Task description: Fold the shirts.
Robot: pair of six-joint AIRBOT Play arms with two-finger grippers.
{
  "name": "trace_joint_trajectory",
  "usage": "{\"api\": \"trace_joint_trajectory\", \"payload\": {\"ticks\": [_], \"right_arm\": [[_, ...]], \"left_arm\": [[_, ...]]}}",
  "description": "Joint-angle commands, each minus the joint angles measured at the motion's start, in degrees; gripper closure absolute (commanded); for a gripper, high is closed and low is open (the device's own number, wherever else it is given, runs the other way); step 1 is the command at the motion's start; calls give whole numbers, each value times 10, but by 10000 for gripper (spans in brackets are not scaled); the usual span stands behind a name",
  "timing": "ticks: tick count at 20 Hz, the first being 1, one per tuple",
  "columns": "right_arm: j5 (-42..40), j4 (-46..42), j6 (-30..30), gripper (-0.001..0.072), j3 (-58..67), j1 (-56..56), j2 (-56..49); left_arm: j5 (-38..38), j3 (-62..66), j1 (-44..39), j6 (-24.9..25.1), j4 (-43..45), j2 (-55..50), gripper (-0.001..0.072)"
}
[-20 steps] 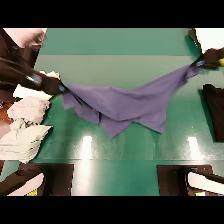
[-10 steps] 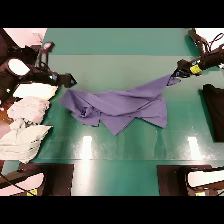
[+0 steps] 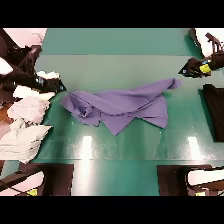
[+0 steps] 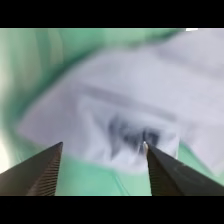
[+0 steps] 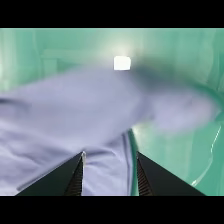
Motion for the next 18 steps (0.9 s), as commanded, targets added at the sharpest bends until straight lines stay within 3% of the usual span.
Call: {"api": "trace_joint_trajectory", "payload": {"ticks": [1,5,9,18], "right_arm": [[32,4,0,333,0,-28,7],[16,3,0,334,0,-37,35],[14,3,0,334,0,-35,52],[32,3,0,334,0,-35,52]], "left_arm": [[38,-143,0,-19,-66,53,112],[178,-293,-73,-18,-151,102,112],[320,-313,-117,-45,-175,100,112],[338,-313,-117,-58,-179,98,114]]}}
